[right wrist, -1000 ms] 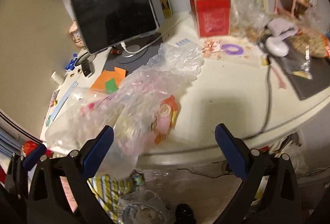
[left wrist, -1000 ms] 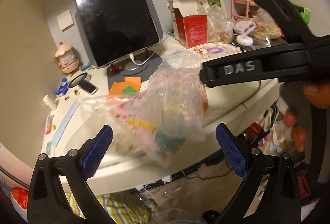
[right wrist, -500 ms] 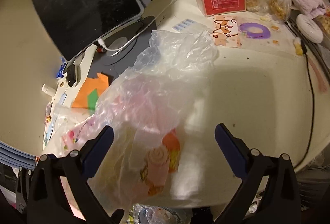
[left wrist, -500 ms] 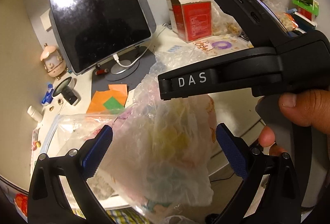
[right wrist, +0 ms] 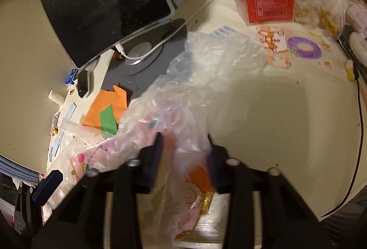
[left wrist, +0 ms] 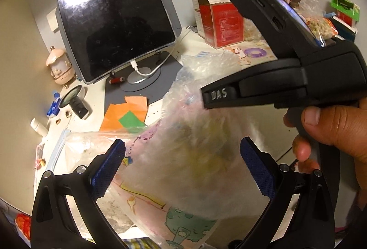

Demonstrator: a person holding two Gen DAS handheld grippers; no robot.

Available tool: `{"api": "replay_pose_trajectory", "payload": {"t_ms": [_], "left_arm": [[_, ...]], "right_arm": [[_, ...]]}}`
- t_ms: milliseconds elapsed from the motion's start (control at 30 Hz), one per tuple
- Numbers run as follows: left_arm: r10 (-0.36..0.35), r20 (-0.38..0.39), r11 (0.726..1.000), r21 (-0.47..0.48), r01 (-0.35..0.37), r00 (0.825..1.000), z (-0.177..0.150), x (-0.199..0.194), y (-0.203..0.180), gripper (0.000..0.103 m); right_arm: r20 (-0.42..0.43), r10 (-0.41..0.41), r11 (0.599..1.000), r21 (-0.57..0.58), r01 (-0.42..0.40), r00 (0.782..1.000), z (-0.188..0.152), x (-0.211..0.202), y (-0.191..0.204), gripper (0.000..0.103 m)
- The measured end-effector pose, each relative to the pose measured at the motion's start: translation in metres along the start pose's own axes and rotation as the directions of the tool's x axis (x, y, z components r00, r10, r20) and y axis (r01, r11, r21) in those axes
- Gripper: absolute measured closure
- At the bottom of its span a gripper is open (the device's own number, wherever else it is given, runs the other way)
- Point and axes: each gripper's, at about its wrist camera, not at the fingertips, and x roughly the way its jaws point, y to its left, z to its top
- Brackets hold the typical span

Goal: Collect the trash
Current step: 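Grasp the bubble wrap with the right tool and lift it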

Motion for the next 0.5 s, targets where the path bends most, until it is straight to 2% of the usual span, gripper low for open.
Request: {"api": "replay_pose_trajectory", "payload": {"t_ms": [33, 133, 333, 500], "left_arm": [[0.002, 0.002, 1.0, 0.002, -0.002, 1.0, 0.0, -0.001, 0.0, 0.006], [0.005, 0.006, 1.0, -0.002, -0.004, 1.0, -0.002, -0.006, 0.0, 0.006], [0.003, 0.029, 1.0, -0.027, -0.003, 1.0, -0.005, -0.022, 0.003, 0.006], [0.004, 0.063, 0.999, -0.042, -0.001, 0.998, -0.006, -0.042, 0.004, 0.006]], "right_arm": [[0.01, 0.002, 1.0, -0.007, -0.002, 1.0, 0.001, -0.002, 0.001, 0.088], [0.047, 0.017, 1.0, -0.015, -0.017, 0.999, 0.004, -0.011, 0.004, 0.091], [0.124, 0.032, 0.999, -0.03, -0.028, 0.992, 0.01, -0.042, 0.009, 0.092], [0.154, 0.036, 0.998, -0.065, -0.026, 0.987, -0.001, -0.068, 0.021, 0.092]]}}
